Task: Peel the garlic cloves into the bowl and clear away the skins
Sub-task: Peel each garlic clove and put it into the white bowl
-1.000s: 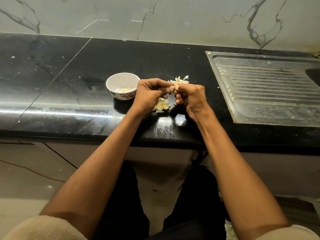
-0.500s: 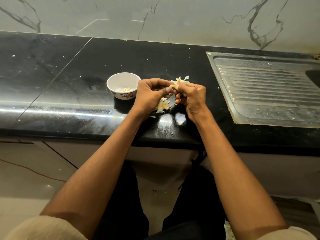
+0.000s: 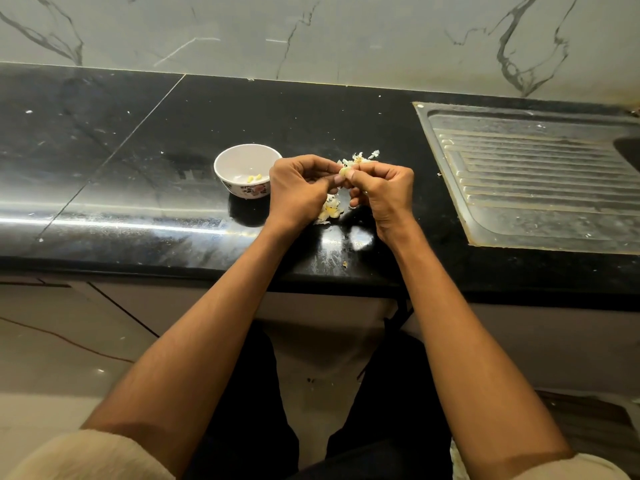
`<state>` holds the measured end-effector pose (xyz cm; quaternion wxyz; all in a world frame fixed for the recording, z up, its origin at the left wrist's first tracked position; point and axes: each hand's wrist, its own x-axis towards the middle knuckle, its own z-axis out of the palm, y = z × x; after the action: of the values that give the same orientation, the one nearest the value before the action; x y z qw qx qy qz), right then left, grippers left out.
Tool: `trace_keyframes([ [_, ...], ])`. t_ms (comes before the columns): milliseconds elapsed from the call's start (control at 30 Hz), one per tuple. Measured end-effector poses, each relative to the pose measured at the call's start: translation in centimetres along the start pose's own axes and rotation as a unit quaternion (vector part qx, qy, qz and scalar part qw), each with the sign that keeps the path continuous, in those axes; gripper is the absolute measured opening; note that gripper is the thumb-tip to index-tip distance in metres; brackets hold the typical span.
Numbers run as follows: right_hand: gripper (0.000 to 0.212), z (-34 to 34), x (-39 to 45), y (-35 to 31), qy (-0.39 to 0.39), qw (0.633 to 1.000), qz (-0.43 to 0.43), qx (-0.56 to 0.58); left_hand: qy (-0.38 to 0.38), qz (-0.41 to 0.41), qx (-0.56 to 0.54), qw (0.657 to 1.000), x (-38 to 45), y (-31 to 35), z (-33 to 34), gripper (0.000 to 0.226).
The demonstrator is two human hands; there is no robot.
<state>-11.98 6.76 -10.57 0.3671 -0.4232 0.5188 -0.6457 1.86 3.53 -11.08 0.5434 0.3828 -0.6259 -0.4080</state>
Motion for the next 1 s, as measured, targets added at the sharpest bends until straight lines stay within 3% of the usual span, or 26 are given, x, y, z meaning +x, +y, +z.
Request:
trace_keyframes([
  [233, 0.007, 0.23, -0.27, -0.26, 0.015, 1.0, 0.003, -0.02, -0.002, 0.01, 0.033, 0.999, 0.0, -0.05, -0.1, 0.008],
  [400, 0.023, 0.34, -0.32, -0.32, 0.018, 0.999, -0.006, -0.045, -0.012, -0.003, 0.024, 1.0, -0.09, 0.22, -0.03, 0.008],
  [1000, 0.021, 0.37, -0.24, -0.4, 0.025, 0.999, 0.003, -0.036, -0.034, -0.02, -0.009, 0.999, 0.49, -0.26, -0.01, 0.009],
])
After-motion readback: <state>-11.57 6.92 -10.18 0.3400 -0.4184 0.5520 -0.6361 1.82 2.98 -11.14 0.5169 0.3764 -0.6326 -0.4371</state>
